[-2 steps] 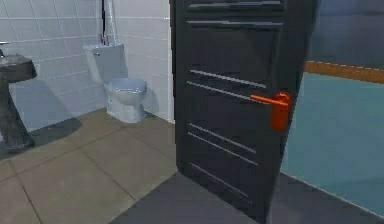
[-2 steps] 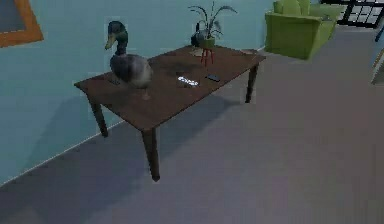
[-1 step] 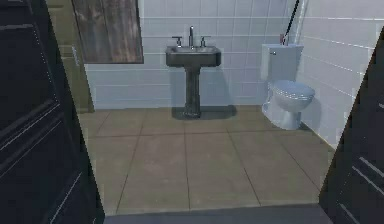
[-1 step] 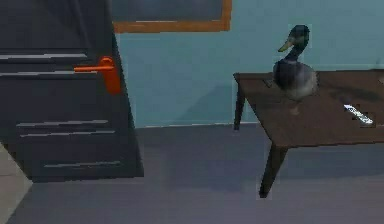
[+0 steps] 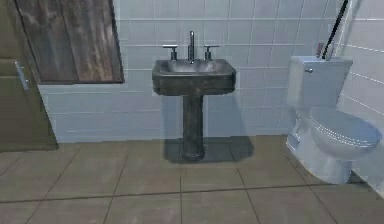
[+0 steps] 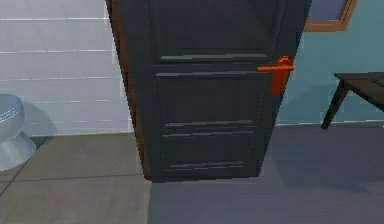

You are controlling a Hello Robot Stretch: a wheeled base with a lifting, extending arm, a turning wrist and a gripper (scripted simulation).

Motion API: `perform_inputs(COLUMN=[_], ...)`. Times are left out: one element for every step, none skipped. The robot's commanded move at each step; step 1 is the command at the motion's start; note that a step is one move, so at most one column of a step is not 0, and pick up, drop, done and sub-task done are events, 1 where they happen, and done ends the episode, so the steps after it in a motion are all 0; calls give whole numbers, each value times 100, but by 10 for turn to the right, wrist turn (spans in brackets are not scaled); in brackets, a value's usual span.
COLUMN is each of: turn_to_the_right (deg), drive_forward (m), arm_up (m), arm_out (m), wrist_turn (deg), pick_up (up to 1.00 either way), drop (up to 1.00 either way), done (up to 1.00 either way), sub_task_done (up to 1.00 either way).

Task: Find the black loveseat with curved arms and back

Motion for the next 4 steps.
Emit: perform_inputs(turn_to_the_right=[-90,0,-450,-60], drive_forward=[0,35,0,0], arm_up=[0,0,0,0], arm_out=[0,0,0,0], wrist_turn=[0,0,0,0], pick_up=[0,0,0,0], drop=[0,0,0,0], done=[0,0,0,0], sub_task_done=[0,0,0,0])
